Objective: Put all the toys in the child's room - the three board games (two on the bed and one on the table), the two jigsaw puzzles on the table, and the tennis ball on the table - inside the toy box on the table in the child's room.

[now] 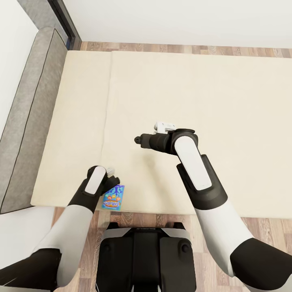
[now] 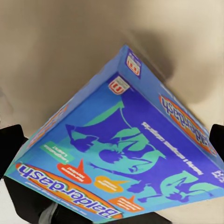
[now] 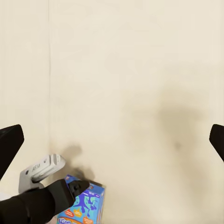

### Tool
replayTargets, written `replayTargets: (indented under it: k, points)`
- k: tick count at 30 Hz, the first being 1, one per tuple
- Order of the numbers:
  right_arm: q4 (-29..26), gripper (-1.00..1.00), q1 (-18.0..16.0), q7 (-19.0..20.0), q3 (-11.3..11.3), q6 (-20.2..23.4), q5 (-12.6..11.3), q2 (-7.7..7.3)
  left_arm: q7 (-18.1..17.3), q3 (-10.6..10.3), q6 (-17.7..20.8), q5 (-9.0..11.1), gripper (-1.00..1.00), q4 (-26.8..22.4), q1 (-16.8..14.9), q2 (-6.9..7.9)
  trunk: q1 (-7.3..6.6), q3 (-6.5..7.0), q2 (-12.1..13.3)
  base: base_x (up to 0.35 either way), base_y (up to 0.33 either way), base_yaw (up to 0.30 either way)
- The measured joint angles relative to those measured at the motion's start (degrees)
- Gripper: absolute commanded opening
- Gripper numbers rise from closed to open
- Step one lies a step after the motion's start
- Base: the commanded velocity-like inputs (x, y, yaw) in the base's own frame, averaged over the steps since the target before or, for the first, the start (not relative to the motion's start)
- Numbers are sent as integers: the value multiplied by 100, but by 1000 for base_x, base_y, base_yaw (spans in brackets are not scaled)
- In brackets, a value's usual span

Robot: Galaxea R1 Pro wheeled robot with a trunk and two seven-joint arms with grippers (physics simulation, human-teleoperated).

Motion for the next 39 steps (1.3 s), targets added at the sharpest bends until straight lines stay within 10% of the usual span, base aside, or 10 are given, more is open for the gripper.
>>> replayTargets:
  k: [39]
  points:
    - [4, 100, 0, 0, -1, -2, -1, 0, -8, -142, -1, 35, 100, -18, 139, 19, 0, 0, 0, 0, 0, 0]
